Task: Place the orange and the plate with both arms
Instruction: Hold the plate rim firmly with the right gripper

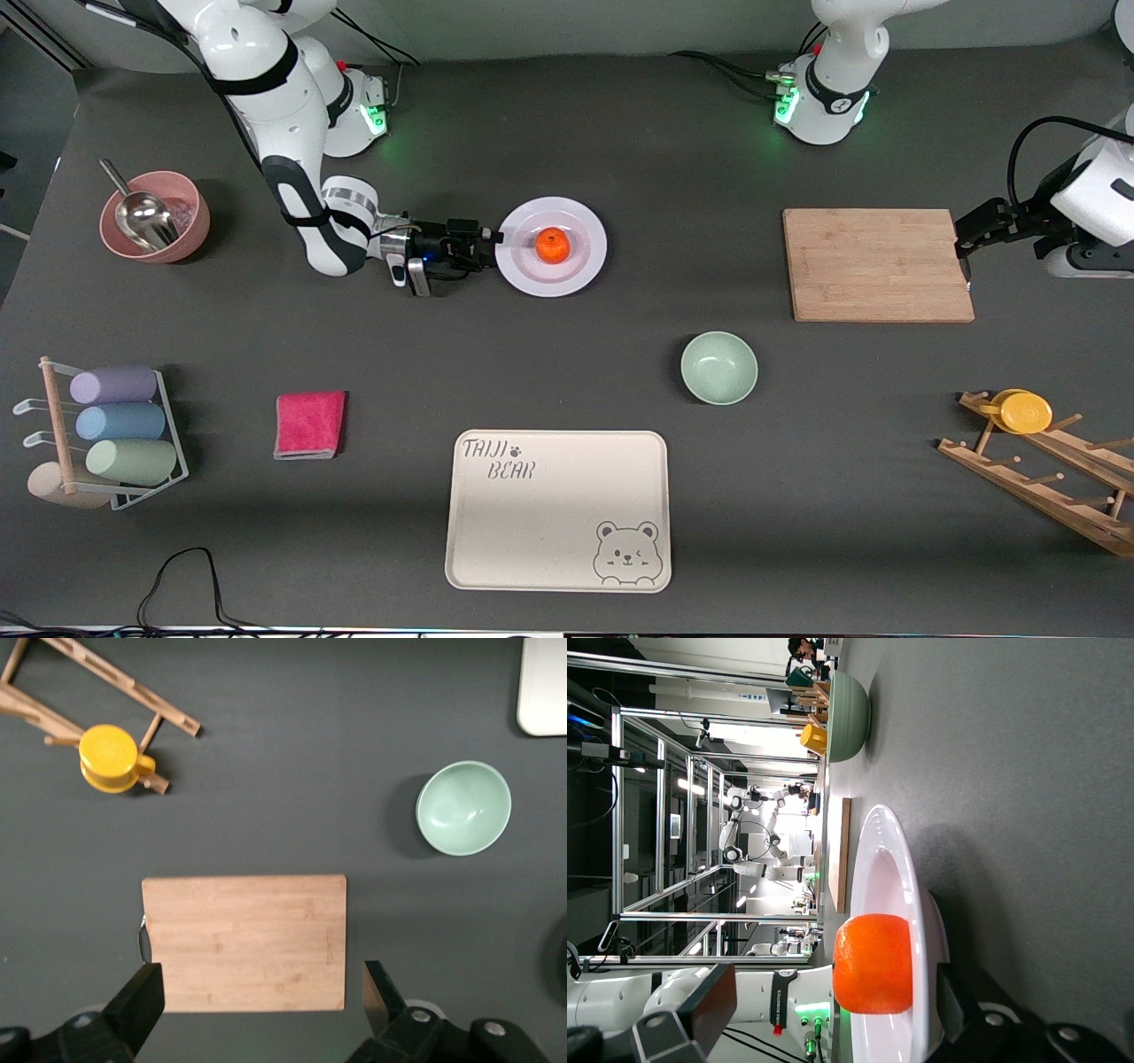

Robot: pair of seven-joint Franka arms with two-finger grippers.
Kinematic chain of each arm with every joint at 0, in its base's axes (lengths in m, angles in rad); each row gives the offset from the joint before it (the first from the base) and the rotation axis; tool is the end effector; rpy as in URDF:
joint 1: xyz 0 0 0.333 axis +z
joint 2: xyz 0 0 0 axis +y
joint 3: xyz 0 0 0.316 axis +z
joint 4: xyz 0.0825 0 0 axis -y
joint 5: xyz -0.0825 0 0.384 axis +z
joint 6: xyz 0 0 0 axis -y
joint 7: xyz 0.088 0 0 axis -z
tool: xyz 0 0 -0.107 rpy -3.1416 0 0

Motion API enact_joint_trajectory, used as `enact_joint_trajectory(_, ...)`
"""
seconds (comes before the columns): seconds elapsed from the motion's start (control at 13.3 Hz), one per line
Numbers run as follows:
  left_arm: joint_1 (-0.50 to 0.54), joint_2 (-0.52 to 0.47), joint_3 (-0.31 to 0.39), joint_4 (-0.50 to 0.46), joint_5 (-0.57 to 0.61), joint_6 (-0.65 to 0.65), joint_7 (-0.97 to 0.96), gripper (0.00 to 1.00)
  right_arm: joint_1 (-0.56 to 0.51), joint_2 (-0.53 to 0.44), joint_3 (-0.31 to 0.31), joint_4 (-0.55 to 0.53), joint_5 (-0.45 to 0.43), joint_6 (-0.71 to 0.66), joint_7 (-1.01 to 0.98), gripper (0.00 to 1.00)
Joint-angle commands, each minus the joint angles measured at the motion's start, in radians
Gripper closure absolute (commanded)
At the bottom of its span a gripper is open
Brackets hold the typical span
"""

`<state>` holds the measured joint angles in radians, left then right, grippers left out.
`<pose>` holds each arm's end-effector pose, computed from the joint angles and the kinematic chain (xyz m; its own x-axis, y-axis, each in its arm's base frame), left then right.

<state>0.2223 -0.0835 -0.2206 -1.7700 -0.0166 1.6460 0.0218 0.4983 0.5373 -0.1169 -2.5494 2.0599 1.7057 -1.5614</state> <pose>0.5309 -0.0049 0.5808 0.9989 -0.0173 -0.0425 -0.0174 -0.9998 -0.0008 0.3300 0.2126 0.0810 0.9935 -0.0898 0.0698 0.0542 -0.1653 -0.9848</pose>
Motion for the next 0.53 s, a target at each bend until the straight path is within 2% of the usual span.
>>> enact_joint_trajectory(0.0, 0.008, -0.03, 0.003, -0.003, -0.002, -0.046, 0.01, 0.0, 0.032, 0.073, -0.004, 0.021, 0.048, 0.009, -0.087, 0.14)
enact_joint_trajectory(0.38, 0.009, -0.025, 0.018, 0.011, -0.005, -0.043, 0.006, 0.0, 0.046, 0.102, -0.004, 0.034, 0.095, 0.024, -0.176, 0.93)
enact_joint_trajectory(0.45, 0.009, -0.027, 0.018, 0.012, -0.003, -0.043, 0.01, 0.0, 0.048, 0.105, -0.004, 0.038, 0.106, 0.031, -0.204, 1.0)
